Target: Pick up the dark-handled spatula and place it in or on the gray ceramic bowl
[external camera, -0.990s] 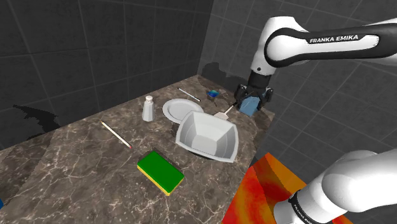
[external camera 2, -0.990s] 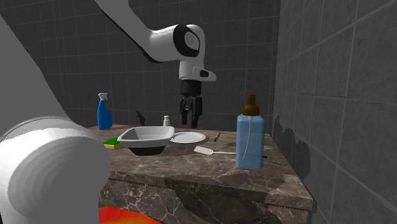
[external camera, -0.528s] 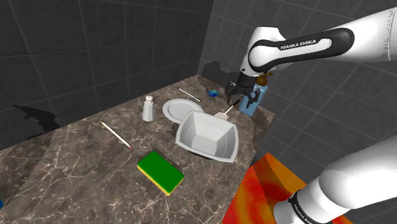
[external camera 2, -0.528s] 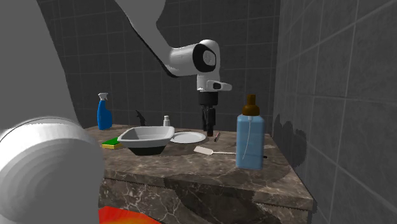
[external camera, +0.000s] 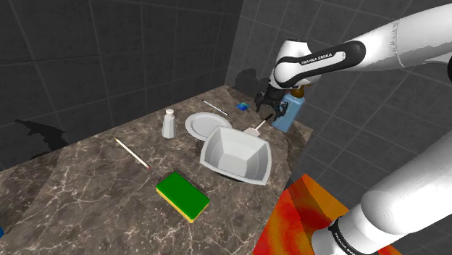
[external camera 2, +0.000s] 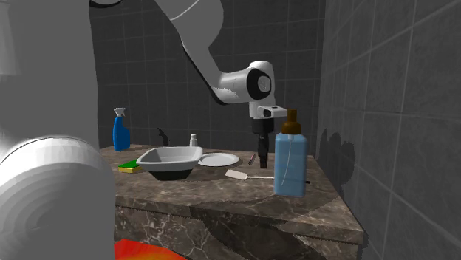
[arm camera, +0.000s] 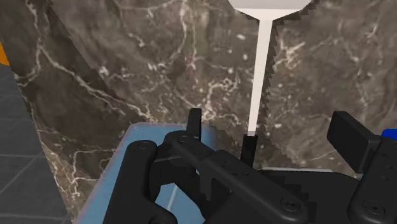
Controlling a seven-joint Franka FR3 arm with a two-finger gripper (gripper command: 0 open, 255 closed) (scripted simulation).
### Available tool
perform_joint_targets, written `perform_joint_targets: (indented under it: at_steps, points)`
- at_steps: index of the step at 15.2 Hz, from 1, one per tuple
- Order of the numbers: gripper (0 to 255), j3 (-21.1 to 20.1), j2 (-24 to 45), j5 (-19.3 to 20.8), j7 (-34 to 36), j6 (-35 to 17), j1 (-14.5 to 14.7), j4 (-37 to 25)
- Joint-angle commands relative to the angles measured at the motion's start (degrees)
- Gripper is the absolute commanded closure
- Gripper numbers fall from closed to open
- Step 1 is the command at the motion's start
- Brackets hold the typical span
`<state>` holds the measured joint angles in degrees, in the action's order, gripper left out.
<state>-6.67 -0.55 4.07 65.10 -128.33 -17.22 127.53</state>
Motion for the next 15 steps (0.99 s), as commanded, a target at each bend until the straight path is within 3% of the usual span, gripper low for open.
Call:
perform_joint_targets:
  at_steps: [1, 7, 14, 15]
  points:
    - [0, 0.2, 1.8, 0.6, 1.3, -1.9, -0.3, -0.2]
    - [0, 0.4, 4.5, 1.3, 1.7, -6.0, -0.4, 1.3]
    - [0, 0.4, 4.5, 1.3, 1.7, -6.0, -0.4, 1.3]
    - [255, 0.4, 4.5, 1.3, 1.8, -6.0, -0.4, 1.3]
